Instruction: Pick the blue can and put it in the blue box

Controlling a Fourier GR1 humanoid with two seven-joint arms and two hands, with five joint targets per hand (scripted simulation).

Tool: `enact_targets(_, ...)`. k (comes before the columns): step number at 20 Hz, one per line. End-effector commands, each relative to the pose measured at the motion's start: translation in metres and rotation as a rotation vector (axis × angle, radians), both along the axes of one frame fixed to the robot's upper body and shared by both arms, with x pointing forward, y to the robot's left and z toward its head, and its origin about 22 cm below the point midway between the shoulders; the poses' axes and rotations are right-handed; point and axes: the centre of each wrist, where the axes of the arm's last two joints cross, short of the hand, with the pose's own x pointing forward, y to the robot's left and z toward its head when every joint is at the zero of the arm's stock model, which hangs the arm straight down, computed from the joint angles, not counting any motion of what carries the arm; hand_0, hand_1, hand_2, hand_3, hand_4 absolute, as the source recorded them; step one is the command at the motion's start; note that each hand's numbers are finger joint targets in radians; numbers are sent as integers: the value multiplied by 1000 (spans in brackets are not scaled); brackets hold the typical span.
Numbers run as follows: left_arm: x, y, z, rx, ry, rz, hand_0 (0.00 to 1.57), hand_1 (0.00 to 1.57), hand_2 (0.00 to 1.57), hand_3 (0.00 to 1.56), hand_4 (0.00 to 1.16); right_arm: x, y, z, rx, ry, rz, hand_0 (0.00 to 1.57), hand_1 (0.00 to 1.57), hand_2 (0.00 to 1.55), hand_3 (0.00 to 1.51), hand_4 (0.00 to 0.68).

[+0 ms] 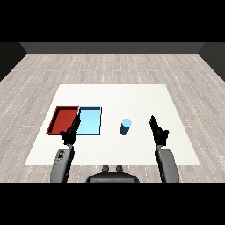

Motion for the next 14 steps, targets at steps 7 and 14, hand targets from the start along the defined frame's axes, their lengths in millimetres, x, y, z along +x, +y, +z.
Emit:
enact_targets(7, 16, -16, 34, -123, -323, -11, 0, 0, 0, 0, 0, 22, 32, 24, 196, -276, 103, 0, 0, 0, 0, 0)
enact_targets(14, -10, -12, -21, -172, -409, 0, 0, 0, 0, 0, 0, 23, 12, 9, 222, -334, 157, 0, 0, 0, 0, 0)
